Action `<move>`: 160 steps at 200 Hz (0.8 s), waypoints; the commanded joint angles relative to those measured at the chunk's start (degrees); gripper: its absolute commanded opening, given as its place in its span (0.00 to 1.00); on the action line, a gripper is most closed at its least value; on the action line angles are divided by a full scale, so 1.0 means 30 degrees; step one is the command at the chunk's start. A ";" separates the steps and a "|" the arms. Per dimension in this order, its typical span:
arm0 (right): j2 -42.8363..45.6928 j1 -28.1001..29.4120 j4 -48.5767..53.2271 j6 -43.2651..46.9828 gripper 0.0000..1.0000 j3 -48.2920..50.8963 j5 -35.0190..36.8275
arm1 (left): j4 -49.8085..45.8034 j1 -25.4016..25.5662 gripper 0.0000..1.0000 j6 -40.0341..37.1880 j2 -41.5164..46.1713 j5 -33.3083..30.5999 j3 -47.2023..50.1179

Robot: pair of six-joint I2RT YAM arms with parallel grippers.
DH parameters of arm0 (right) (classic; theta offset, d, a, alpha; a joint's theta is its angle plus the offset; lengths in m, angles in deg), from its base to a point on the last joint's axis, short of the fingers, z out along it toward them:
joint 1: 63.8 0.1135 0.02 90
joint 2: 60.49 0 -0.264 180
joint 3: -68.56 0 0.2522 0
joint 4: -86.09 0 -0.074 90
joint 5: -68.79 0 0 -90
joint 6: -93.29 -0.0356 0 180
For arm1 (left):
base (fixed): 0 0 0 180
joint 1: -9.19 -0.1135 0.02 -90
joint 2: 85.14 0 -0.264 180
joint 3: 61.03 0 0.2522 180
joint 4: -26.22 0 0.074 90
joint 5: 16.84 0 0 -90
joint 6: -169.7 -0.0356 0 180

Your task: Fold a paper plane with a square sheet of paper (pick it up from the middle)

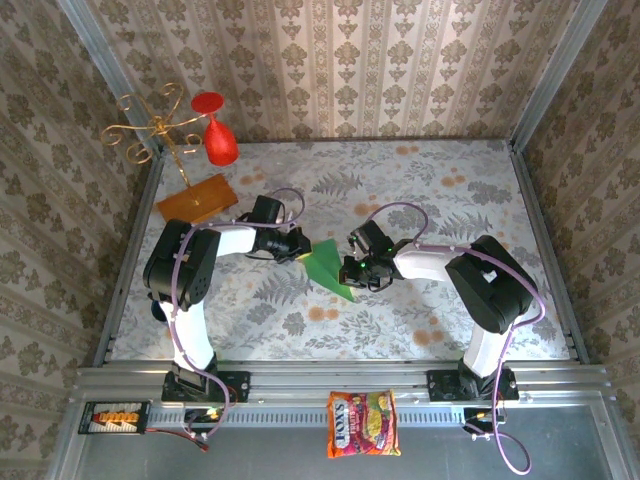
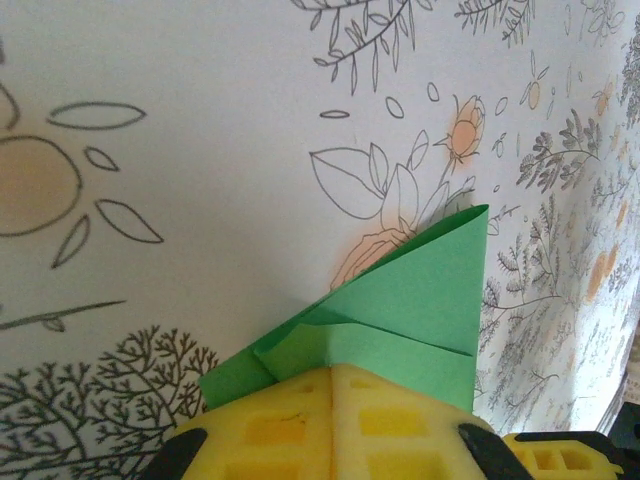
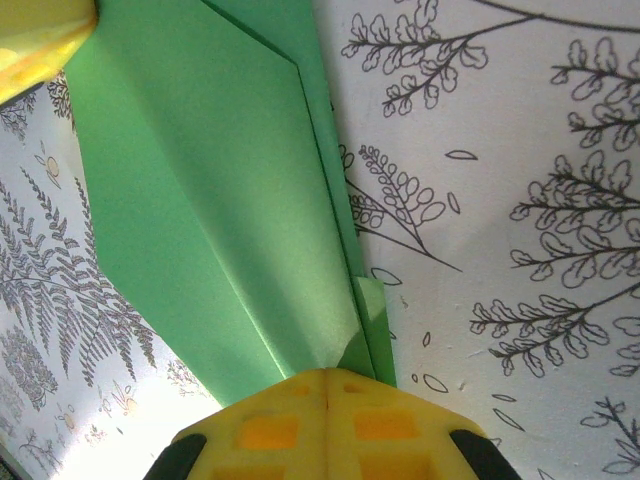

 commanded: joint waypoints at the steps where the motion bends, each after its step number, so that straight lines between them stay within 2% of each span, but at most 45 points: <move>1: -0.1082 -0.0353 0.4208 0.0064 0.05 0.0949 0.1974 | 0.0030 -0.1156 0.07 -0.0775 -0.0351 -0.4215 -0.0294; 33: -0.1060 -0.0359 0.3740 -0.0107 0.06 0.0838 0.1588 | -0.0739 -0.1170 0.10 -0.1152 0.0173 -0.4715 -0.0787; 78: -0.0723 -0.0349 0.2034 -0.0892 0.09 0.0734 0.0464 | -0.0839 -0.1101 0.18 -0.0558 0.1282 -0.4708 -0.1096; 106: -0.0015 -0.0356 -0.0012 -0.1470 0.11 0.0660 -0.0568 | -0.0784 -0.0482 0.26 -0.0083 0.2483 -0.4659 -0.0639; 127: 0.1493 -0.0461 -0.2245 -0.1806 0.17 0.0893 -0.1447 | -0.0589 0.0111 0.33 0.0520 0.3771 -0.4781 0.0249; 160: 0.3357 -0.0994 -0.3494 -0.1619 0.28 0.1510 -0.0924 | -0.0071 0.0688 0.43 0.1730 0.5393 -0.4732 0.1808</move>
